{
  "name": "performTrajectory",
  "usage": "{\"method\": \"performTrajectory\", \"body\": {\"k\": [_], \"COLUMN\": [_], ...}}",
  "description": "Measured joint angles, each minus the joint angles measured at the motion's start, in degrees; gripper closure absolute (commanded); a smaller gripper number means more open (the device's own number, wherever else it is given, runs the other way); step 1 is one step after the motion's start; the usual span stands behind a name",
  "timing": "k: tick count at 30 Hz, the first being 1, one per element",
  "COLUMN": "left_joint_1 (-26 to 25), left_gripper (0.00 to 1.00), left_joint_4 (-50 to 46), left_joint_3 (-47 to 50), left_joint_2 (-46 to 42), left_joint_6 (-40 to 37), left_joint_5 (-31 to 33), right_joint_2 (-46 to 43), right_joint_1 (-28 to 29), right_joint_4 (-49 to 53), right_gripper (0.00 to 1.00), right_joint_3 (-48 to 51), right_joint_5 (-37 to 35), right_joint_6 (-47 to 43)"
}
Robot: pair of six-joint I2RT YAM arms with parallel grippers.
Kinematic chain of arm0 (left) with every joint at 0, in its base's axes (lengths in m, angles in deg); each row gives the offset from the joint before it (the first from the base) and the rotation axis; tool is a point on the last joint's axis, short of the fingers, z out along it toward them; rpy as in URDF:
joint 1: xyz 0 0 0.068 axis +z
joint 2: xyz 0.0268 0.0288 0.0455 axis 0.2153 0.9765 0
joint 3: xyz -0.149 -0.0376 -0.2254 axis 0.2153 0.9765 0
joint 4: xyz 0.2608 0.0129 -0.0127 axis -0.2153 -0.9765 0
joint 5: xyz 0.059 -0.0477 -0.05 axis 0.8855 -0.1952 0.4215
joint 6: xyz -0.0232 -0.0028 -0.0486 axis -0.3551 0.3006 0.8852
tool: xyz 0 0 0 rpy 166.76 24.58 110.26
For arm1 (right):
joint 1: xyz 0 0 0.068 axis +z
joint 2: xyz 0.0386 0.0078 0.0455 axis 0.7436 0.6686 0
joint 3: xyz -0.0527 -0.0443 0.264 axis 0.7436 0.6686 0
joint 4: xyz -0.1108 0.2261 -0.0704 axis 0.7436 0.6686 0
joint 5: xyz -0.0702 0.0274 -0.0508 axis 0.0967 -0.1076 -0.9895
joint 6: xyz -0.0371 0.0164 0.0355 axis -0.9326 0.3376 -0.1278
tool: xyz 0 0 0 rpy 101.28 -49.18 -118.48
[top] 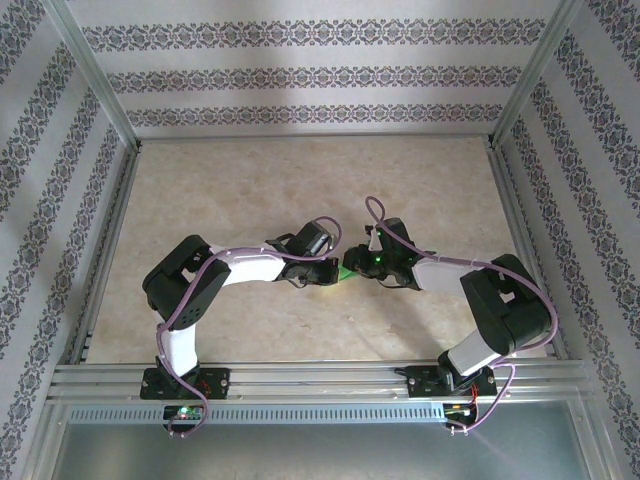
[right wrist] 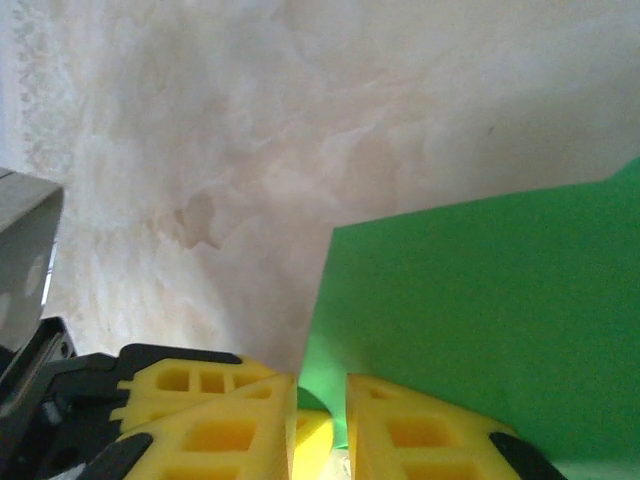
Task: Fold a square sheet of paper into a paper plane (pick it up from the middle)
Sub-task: Fold the wing for the fifth time at the center of the table.
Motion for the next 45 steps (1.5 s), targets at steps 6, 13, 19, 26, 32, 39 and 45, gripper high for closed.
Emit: {"method": "performTrajectory", "body": {"k": [6,13,19,26,32,39,45], "left_joint_1": [0.00,0.00,0.00,0.00,0.04,0.04,0.04], "left_gripper": [1.00,0.96,0.94,0.95,0.96,0.96,0.96], "left_joint_4": [-0.02,-0.09,-0.15,-0.35,-0.76,-1.66,-2.14], "left_joint_3": [0.00,-0.24,-0.79,-1.03,-1.79,-3.21,-3.91], "left_joint_2": [0.02,0.11,0.28,0.28,0.28,0.28,0.55], "left_joint_6": [0.00,-0.02,-0.02,-0.02,-0.04,0.02,0.24], "left_joint_5": [-0.13,-0.55,-1.01,-1.42,-1.84,-1.84,-2.08], "right_joint_2": [0.02,-0.09,-0.13,-1.66,-7.56,-10.69,-11.72], "right_joint_1": [0.00,0.37,0.37,0.35,-0.94,-4.28,-4.24], "right_joint_4": [1.11,2.75,3.13,3.10,2.67,5.62,10.51], "right_gripper": [0.79,0.79,0.78,0.75,0.73,0.50,0.38], "right_joint_3": [0.00,0.02,0.02,0.02,1.38,3.80,4.52], "right_joint_5": [-2.64,-5.01,-5.88,-5.27,-5.25,-7.96,-12.28], "right_joint_6": [1.09,2.19,2.82,2.78,2.64,2.43,0.55]}}
